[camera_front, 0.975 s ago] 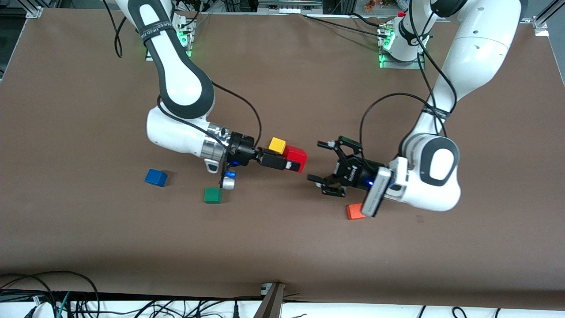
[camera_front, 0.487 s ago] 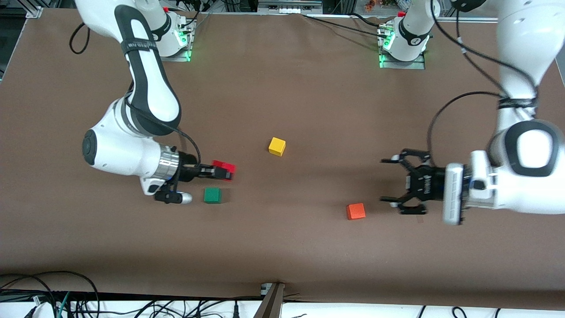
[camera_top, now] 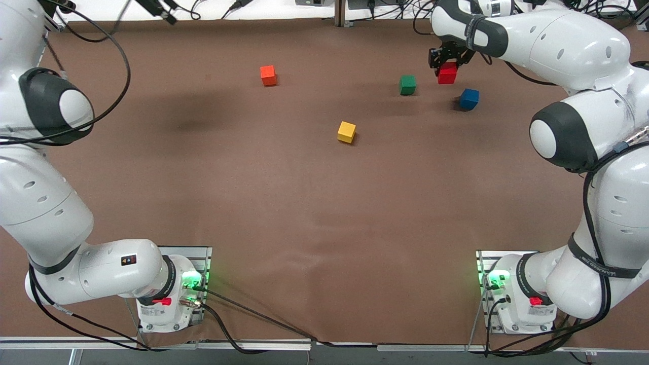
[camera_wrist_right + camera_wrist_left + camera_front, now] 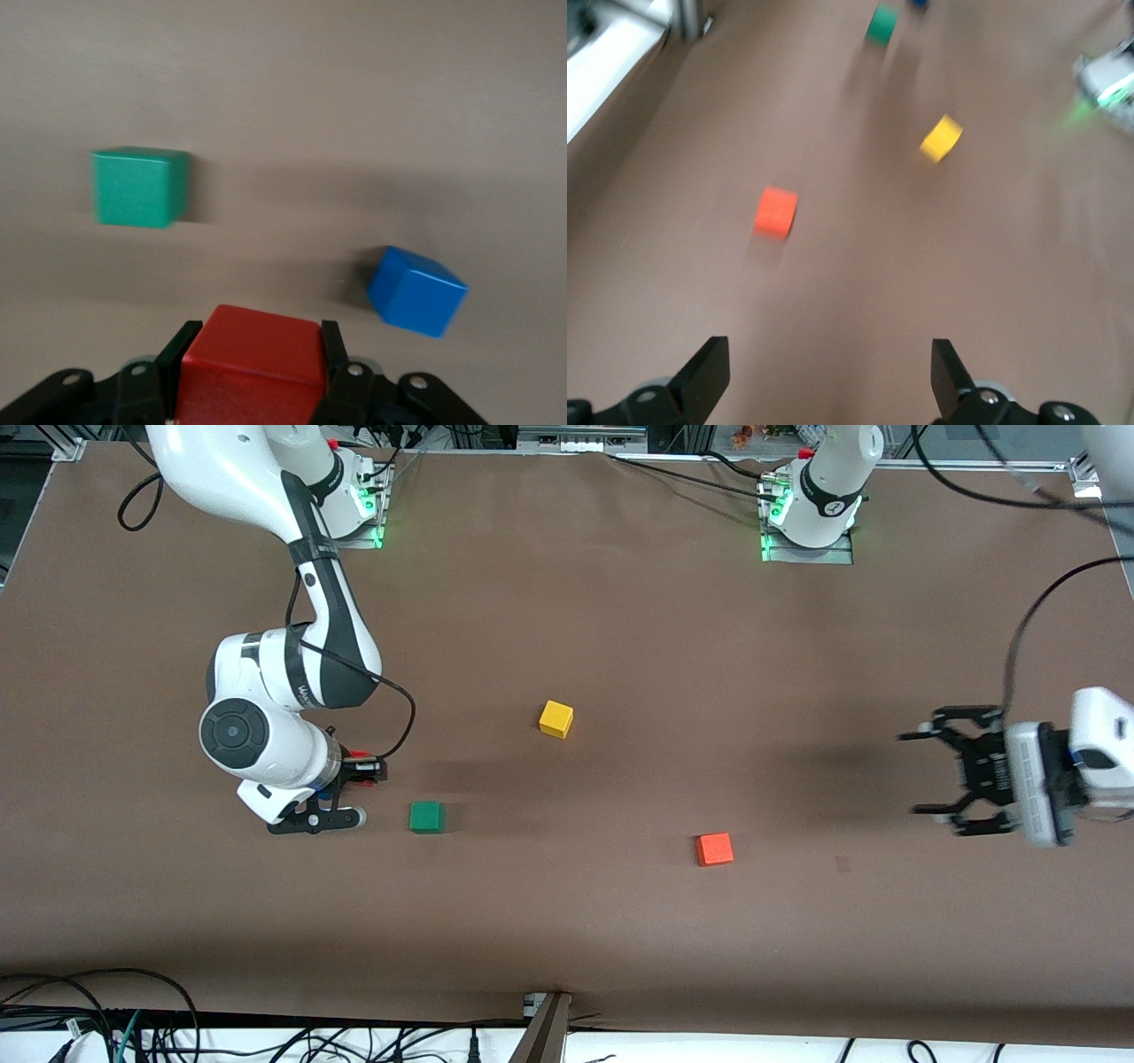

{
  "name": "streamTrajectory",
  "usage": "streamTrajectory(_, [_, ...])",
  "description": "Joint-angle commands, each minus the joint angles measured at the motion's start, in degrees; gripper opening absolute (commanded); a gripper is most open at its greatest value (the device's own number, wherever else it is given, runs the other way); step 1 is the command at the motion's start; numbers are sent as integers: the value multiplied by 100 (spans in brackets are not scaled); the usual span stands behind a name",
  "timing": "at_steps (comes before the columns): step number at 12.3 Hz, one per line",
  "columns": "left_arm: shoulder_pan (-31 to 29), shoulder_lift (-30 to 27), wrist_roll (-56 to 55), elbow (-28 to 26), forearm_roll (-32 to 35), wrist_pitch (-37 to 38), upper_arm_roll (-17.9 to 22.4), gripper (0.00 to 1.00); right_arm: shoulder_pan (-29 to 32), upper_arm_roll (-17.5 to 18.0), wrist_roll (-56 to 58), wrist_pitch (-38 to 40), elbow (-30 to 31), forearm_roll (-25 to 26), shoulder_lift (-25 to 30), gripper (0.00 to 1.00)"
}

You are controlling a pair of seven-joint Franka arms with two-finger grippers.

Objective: Pass red block to right arm, stack on blue
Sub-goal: 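Carry the red cube with the right gripper over the blue cube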

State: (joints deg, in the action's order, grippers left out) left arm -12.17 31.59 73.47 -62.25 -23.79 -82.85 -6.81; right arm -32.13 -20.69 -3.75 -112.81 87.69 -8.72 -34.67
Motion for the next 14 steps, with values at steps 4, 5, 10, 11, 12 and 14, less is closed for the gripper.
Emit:
streamTrajectory(4, [4,-1170,-663,-112,2296,584,22,100,49,-313,402,-829,809,231,127,0])
streamTrajectory(5, [47,-1346,-1172,-103,2665,795,-13,100,75,-313,402,-935,889,196,144,0])
streamTrajectory(10, [566,-1700,-3948,-6,3390,1798,-57,100,366,-313,402,-1427,1320,117,144,0])
streamTrajectory(11, [566,-1743,-4172,11,3372,1799,-57,100,374,-313,402,-1620,1469,30,144,0])
streamTrajectory(12, [566,-1805,-4209,29,3267,1799,-48,100,366,-313,402,-1831,1627,-84,153,0])
streamTrajectory(14, [575,-1858,-4383,3,2986,1816,-39,100,366,-313,384,-1938,1725,-295,162,0])
